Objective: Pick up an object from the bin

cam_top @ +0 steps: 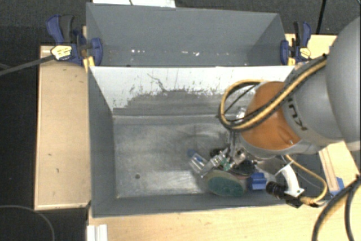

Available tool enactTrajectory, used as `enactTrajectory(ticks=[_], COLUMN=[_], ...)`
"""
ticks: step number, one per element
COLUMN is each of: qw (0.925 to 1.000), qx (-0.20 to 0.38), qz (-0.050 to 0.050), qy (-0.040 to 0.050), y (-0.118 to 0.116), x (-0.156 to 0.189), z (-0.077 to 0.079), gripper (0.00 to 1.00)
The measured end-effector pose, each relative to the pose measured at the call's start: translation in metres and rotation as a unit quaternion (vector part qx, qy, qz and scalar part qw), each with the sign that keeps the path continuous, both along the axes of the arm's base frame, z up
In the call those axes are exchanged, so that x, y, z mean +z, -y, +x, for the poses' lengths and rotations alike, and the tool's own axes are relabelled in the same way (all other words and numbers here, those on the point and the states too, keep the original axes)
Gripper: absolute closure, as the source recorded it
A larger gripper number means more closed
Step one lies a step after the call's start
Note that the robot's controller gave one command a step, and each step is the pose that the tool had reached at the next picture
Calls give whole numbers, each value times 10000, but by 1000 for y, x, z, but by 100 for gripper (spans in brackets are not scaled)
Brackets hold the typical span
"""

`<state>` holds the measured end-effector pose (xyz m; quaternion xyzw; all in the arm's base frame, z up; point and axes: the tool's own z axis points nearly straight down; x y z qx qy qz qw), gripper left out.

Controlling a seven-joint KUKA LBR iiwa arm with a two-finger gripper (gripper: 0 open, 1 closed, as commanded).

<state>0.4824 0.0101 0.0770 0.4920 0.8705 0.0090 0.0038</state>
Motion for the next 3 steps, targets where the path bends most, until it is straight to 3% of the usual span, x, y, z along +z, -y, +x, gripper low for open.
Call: enactTrajectory(ticks=[1, 2, 3], qw=[10000, 10000, 10000], qx=[44, 10, 32], qz=[-41, -40, -61], qy=[-31, -19, -49], y=[-3, -3, -3], x=[3, 3, 40], z=[3, 4, 5], gripper=[0, 100, 100])
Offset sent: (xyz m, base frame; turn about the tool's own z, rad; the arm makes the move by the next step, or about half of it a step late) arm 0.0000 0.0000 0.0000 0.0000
